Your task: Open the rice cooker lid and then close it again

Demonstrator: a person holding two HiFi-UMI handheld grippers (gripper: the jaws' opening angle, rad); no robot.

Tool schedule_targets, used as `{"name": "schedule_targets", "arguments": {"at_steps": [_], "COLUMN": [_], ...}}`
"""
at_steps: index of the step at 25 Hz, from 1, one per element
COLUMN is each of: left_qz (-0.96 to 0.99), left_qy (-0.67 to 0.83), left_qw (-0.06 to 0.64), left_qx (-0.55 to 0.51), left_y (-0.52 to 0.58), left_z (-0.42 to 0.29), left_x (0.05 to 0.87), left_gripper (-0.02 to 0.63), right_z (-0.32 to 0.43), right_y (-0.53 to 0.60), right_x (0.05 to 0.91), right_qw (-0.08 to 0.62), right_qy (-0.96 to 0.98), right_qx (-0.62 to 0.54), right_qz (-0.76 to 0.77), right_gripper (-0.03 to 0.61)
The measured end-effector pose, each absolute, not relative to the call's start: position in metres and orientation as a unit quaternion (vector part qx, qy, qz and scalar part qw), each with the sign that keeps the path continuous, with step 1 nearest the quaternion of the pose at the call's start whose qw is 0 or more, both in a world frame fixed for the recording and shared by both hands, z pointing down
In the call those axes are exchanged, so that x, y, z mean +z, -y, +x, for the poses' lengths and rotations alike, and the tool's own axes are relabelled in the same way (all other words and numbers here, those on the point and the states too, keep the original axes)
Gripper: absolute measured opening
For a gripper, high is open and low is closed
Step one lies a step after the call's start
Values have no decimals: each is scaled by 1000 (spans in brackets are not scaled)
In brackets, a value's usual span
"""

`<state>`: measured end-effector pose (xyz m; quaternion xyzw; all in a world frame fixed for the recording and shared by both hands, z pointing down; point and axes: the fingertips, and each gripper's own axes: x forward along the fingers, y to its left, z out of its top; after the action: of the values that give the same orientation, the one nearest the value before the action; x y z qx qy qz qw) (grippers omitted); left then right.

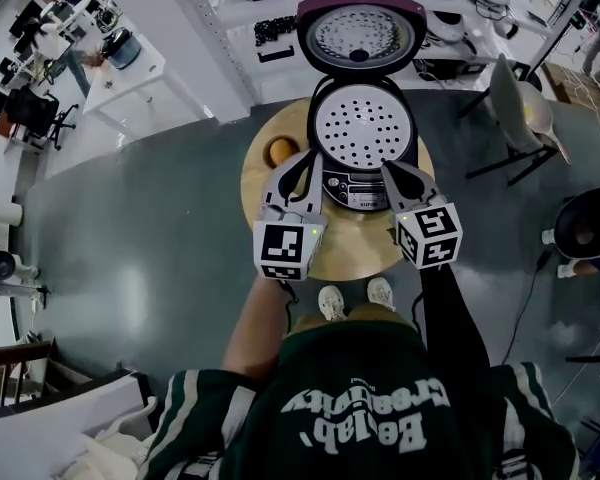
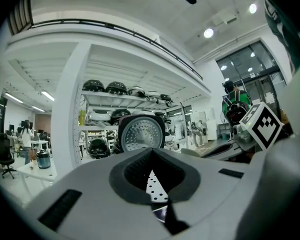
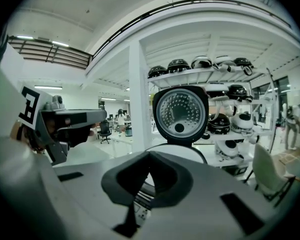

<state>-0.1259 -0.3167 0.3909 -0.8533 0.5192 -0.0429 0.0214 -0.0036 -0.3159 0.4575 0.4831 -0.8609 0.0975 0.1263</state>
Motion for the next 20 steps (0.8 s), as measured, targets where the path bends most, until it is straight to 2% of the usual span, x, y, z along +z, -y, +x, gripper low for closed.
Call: {"name": "schedule_targets", "arguments": {"at_steps": [10, 20], "left_qz": [-862, -849], "left_qy": [-506, -525], "left_qw": [25, 61], "left_qx": [-4, 26], "left_y": [343, 449], "left_z": [-128, -113], "left_x": [355, 271], "left_gripper": [-2, -1], "right_z": [12, 37], "right_y": [344, 467], "right_x": [416, 315], "right_qw": [85, 60], "right_qy": [850, 849], "right_qx": [73, -21], "right_qz": [515, 524], "right_gripper": [3, 5]}}
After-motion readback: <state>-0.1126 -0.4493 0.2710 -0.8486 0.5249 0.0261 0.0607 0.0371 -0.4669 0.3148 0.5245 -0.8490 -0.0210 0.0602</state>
